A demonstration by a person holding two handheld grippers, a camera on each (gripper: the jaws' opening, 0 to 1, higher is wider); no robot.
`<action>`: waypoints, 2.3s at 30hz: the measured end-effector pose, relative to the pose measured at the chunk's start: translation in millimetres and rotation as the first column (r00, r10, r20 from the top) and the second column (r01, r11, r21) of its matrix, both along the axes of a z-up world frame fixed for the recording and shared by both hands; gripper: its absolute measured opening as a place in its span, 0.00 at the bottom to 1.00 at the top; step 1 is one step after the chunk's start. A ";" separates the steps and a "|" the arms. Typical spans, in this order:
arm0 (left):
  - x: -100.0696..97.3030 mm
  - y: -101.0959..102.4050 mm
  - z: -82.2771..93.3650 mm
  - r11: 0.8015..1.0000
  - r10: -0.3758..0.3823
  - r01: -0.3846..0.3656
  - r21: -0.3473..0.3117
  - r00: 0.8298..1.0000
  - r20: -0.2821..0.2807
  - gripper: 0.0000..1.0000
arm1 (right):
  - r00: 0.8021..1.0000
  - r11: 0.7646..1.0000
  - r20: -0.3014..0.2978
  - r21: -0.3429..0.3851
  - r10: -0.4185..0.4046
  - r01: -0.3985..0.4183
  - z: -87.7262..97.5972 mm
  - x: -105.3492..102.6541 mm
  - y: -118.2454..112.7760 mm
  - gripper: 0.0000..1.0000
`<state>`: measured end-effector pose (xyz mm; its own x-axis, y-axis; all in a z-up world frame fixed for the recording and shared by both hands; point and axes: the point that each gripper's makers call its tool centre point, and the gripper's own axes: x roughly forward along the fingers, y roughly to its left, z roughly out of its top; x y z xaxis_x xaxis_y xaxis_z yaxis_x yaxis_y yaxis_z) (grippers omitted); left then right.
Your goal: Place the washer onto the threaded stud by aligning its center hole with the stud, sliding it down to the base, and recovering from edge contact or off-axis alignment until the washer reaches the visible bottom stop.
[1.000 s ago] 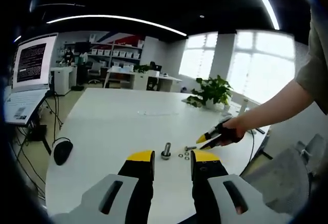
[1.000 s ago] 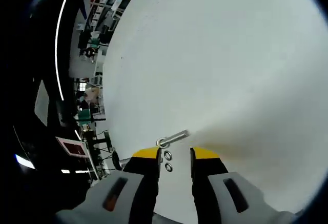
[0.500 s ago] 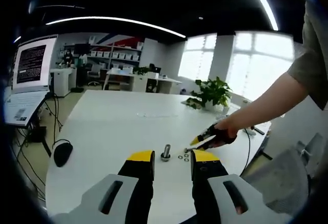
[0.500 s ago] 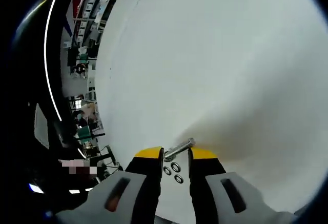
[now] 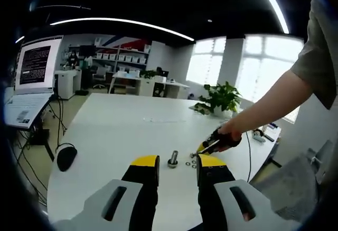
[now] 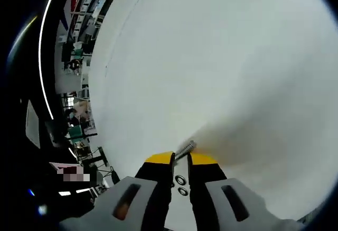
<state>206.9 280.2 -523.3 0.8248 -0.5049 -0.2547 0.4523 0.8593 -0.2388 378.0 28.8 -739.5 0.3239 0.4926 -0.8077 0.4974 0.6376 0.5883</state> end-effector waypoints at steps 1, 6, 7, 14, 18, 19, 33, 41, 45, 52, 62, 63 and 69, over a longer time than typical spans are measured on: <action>0.1 0.2 -0.3 1.000 0.001 -0.001 0.000 1.000 -0.002 0.26 | 0.999 0.999 0.005 -0.017 0.035 -0.034 0.3 1.1 2.9 0.13; 0.7 0.9 -1.0 1.000 0.004 -0.004 0.000 1.000 -0.006 0.26 | 0.990 0.989 0.023 -0.066 0.136 -0.134 0.0 2.0 12.4 0.12; 0.8 1.0 -1.2 1.000 0.005 -0.005 0.000 1.000 -0.007 0.26 | 0.985 0.982 0.031 -0.091 0.170 -0.167 0.0 2.2 13.7 0.12; 0.9 0.1 -3.3 1.000 0.003 -0.003 0.002 1.000 -0.016 0.26 | 0.962 0.953 0.017 -0.143 0.272 -0.267 -0.3 22.7 13.0 0.12; 0.4 -0.1 -4.0 1.000 0.004 -0.003 0.004 1.000 -0.020 0.26 | 0.927 0.908 0.001 -0.199 0.376 -0.369 0.5 24.3 15.0 0.12; 0.1 -0.3 -4.2 1.000 0.004 -0.004 0.003 1.000 -0.022 0.26 | 0.918 0.895 -0.010 -0.214 0.398 -0.390 1.5 22.4 16.1 0.12; -0.9 -0.9 -5.0 1.000 0.001 -0.001 0.014 1.000 -0.022 0.24 | 0.738 0.649 -0.105 -0.405 0.666 -0.643 -2.9 27.9 16.6 0.10; -1.0 -1.1 -5.6 1.000 -0.003 0.004 0.021 1.000 -0.023 0.24 | 0.589 0.467 -0.102 -0.509 0.802 -0.723 0.8 24.0 21.1 0.08; -1.1 -1.1 -6.4 1.000 -0.004 0.005 0.025 1.000 -0.025 0.24 | 0.564 0.443 -0.058 -0.554 0.824 -0.705 1.0 25.9 21.6 0.08; -1.6 -2.0 -7.2 0.999 -0.008 0.009 0.034 1.000 -0.026 0.23 | 0.580 0.491 0.043 -0.584 0.813 -0.646 8.6 13.4 23.5 0.08; -1.9 -3.2 -8.4 0.999 -0.013 0.014 0.043 0.999 -0.030 0.23 | 0.543 0.538 0.223 -0.652 0.809 -0.534 32.5 8.0 21.2 0.08; -1.9 -3.3 -8.5 0.999 -0.013 0.015 0.043 0.999 -0.030 0.23 | 0.531 0.551 0.259 -0.656 0.807 -0.517 35.7 8.9 23.0 0.08; -2.2 -4.4 -9.3 0.999 -0.017 0.019 0.050 0.999 -0.033 0.23 | 0.509 0.589 0.349 -0.671 0.787 -0.450 40.4 3.4 23.8 0.08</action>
